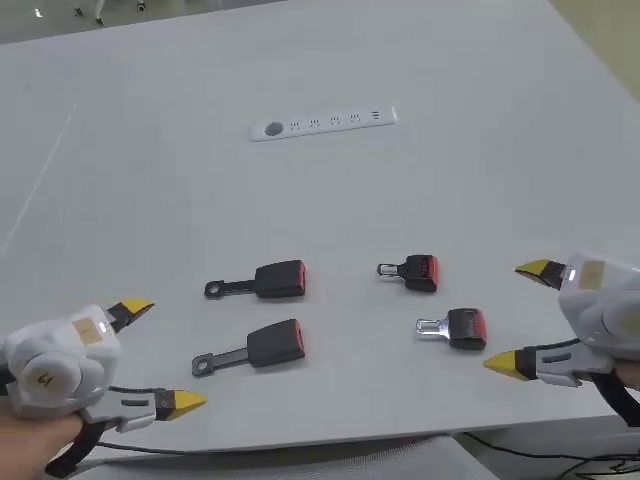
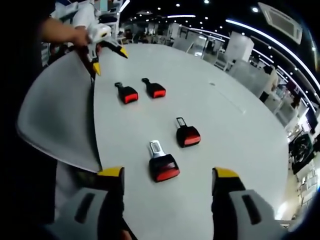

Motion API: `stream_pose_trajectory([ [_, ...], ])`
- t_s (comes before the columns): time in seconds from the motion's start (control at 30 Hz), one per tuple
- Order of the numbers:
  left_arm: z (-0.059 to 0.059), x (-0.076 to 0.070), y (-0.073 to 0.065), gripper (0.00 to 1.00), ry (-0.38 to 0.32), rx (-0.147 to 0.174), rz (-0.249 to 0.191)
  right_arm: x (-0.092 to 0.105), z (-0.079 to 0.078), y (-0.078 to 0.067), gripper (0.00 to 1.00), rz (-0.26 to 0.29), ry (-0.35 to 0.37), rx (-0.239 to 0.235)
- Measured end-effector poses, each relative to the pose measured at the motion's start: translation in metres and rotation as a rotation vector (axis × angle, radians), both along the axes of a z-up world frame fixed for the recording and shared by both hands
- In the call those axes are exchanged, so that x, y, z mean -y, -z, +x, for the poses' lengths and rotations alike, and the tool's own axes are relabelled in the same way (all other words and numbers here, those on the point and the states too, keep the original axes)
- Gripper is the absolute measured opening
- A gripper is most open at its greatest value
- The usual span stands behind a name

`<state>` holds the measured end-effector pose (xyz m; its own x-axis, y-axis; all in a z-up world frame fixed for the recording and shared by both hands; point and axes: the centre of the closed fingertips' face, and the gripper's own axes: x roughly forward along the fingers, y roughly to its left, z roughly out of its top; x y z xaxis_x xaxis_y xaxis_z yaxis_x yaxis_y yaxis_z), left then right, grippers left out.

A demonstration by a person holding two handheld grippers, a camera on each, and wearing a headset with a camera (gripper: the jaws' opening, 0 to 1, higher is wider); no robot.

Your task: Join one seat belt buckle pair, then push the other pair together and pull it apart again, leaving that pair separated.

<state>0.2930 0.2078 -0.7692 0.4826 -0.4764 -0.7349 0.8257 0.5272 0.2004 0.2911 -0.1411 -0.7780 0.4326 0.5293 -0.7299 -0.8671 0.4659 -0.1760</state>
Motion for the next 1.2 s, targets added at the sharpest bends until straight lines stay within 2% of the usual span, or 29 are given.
stream_pose_trajectory([
  [0.07, 0.005, 0.003, 0.003, 0.83, 0.013, -0.002, 0.006, -0.002, 0.001, 0.002, 0.66, -0.009, -0.025, 0.000],
  [0.17, 0.010, 0.011, 0.009, 0.76, 0.042, -0.022, 0.013, -0.005, 0.003, 0.007, 0.62, -0.013, -0.044, -0.027],
  [0.27, 0.014, 0.024, 0.018, 0.72, 0.078, -0.053, 0.023, -0.008, 0.005, 0.014, 0.59, -0.024, -0.077, -0.033],
  [0.37, 0.019, 0.034, 0.024, 0.68, 0.098, -0.072, 0.024, -0.010, 0.007, 0.021, 0.55, -0.038, -0.110, -0.052],
  [0.43, 0.020, 0.044, 0.027, 0.65, 0.116, -0.087, 0.030, -0.010, 0.009, 0.026, 0.54, -0.048, -0.126, -0.059],
  [0.67, 0.024, 0.063, 0.048, 0.59, 0.174, -0.142, 0.048, -0.010, 0.013, 0.043, 0.48, -0.068, -0.159, -0.097],
  [0.8, 0.024, 0.068, 0.056, 0.58, 0.194, -0.163, 0.051, -0.009, 0.014, 0.051, 0.46, -0.079, -0.173, -0.118],
  [1.03, 0.019, 0.075, 0.070, 0.55, 0.239, -0.200, 0.082, -0.012, 0.015, 0.061, 0.42, -0.088, -0.200, -0.145],
  [1.2, 0.019, 0.077, 0.077, 0.50, 0.258, -0.211, 0.099, -0.013, 0.017, 0.069, 0.39, -0.092, -0.207, -0.164],
])
